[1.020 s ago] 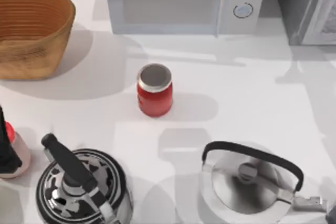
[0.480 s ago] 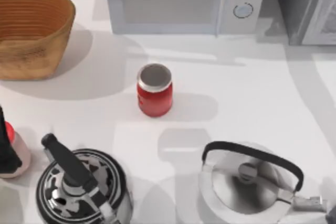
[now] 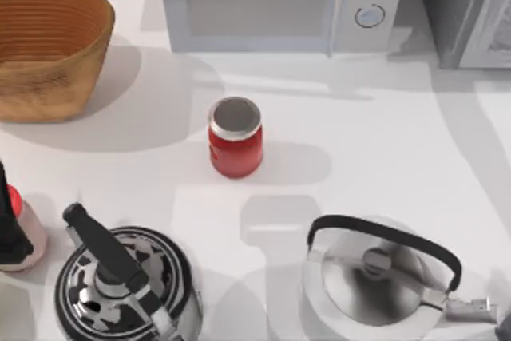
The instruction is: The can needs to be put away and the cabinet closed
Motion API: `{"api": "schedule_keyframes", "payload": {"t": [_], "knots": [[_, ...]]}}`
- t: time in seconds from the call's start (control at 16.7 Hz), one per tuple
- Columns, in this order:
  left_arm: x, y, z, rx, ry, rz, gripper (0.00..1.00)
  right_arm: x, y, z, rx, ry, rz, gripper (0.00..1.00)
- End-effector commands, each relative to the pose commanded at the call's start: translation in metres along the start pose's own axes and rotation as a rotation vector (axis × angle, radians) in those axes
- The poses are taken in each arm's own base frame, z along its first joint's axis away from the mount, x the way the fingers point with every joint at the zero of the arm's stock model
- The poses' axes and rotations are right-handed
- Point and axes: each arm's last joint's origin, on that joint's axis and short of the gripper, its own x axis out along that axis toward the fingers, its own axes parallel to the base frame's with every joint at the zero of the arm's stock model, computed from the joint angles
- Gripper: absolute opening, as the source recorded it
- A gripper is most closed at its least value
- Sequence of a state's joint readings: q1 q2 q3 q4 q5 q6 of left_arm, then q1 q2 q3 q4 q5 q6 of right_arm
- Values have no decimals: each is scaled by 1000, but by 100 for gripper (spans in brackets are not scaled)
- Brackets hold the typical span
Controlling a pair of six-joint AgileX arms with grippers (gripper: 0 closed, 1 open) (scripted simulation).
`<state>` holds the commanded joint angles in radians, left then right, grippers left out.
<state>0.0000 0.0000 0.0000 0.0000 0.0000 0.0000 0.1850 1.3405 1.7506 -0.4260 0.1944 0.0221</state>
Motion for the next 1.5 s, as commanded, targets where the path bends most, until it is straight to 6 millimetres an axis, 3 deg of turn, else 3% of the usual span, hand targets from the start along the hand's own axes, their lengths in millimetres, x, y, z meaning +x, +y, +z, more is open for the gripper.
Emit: {"api": "schedule_keyframes", "payload": {"t": [0.3, 0.6, 0.96, 1.32, 1.5], "knots": [[0, 0, 0, 0, 0, 0, 100, 42, 4, 12, -3, 25, -1, 0], [0, 0, 0, 0, 0, 0, 100, 87, 3, 41, 8, -42, -1, 0], [0, 0, 0, 0, 0, 0, 100, 140, -1, 26, 2, -14, 0, 0], [0, 0, 0, 0, 0, 0, 100, 147, -2, 21, 1, -3, 0, 0], [0, 0, 0, 0, 0, 0, 100, 147, -2, 21, 1, -3, 0, 23]]}}
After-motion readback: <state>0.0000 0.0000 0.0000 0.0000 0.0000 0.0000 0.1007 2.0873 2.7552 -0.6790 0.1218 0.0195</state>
